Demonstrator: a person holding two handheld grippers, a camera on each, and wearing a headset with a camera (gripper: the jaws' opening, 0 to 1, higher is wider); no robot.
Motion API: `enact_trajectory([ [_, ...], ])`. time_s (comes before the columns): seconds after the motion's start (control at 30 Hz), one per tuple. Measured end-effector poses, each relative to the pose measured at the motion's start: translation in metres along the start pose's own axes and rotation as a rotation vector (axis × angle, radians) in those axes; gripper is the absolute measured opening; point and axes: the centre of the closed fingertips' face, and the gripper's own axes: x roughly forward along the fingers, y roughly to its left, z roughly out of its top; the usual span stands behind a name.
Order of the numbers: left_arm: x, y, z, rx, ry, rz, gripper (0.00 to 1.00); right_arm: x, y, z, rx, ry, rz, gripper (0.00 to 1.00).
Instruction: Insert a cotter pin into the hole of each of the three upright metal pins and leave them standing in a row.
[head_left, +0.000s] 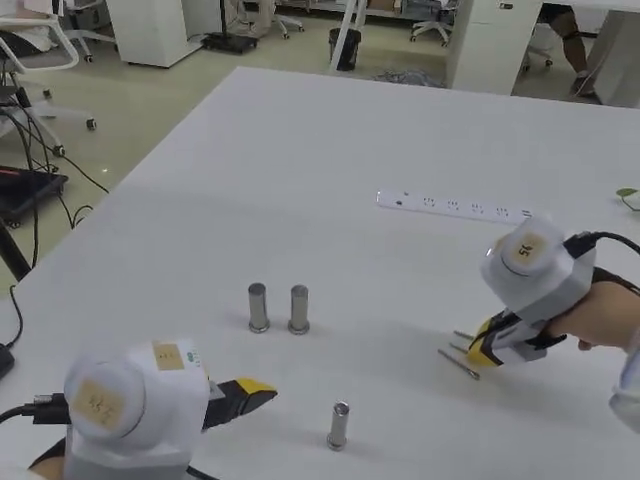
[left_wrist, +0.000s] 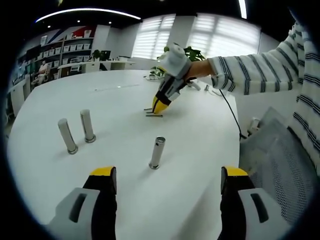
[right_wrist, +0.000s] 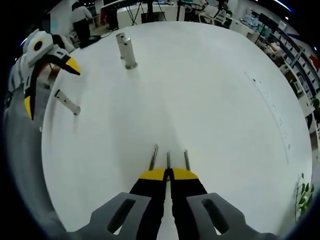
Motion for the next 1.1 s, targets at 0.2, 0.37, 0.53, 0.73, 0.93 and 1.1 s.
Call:
enact_trajectory([
  [0.2, -0.002, -0.001, -0.001, 0.003, 0.004, 0.002, 0.85, 0.002, -0.002, 0.000, -0.015, 0.017, -0.015, 0.05],
  [0.37, -0.003, 0.000, -0.002, 0.004, 0.006, 0.007, 0.84, 0.003, -0.002, 0.000, -0.080, 0.054, -0.043, 0.04],
  [0.53, -0.001, -0.001, -0.002, 0.004, 0.009, 0.005, 0.83, 0.003, -0.005, -0.001, -0.078, 0.069, -0.056, 0.03],
  [0.73, -0.001, -0.002, 0.000, 0.003, 0.009, 0.003, 0.83, 0.003, -0.008, -0.003, -0.012, 0.045, -0.051, 0.03],
  [0.93, 0.000, -0.002, 0.001, 0.006, 0.006, 0.003, 0.83, 0.002, -0.007, -0.004, -0.002, 0.035, -0.055, 0.02],
  [1.1, 0.001, -0.003, 0.002, 0.004, 0.001, 0.002, 0.83, -0.007, -0.002, 0.001, -0.013, 0.009, -0.072, 0.02],
])
